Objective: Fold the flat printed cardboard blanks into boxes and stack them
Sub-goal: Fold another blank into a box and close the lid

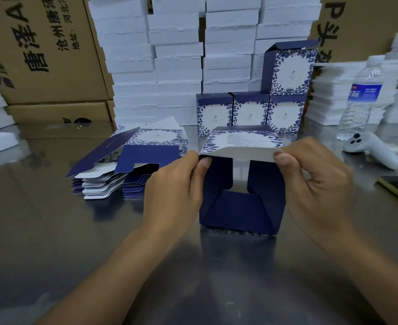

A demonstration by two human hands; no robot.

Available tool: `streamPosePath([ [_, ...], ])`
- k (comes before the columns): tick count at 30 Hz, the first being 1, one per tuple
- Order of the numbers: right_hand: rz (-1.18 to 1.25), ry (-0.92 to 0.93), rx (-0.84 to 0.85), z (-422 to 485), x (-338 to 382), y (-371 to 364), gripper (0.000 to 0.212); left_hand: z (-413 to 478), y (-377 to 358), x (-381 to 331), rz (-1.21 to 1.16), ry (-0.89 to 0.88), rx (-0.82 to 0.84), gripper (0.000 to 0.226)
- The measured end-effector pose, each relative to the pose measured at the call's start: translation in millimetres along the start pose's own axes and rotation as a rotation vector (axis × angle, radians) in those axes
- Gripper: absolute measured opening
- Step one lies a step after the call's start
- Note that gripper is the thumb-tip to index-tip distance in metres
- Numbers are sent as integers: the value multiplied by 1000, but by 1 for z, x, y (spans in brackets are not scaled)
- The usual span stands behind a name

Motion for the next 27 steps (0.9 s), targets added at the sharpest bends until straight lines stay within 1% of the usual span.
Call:
streamPosePath([
  [7, -24, -5, 10, -1, -2, -2, 39, 0, -5, 6, -66, 42, 10, 39],
  [13, -48, -40, 33, -2, -7, -3, 41, -4, -19, 19, -95, 105, 142, 44],
  [16, -49, -53, 47, -3, -8, -4, 43, -1, -16, 17, -55, 50, 150, 46],
  [20, -42, -67, 46, -3, -9, -4, 39, 0, -14, 14, -41, 8, 137, 41],
  [24, -38, -68, 56, -2, -8, -4, 43, -1, -16, 18, -71, 58, 155, 45],
  [27, -29, -76, 71, -2, -8, -5, 44, -3, -21, 23, -97, 107, 211, 46],
])
Point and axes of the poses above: each hand's wrist, its own z-axis towards the middle knuckle, its own y-axis out of the back of the hand, x = y × z, the point moved 7 cm from there along z, towards the middle knuckle, and after that the axes turned 3 degrees about -x, right-handed, at the moved point
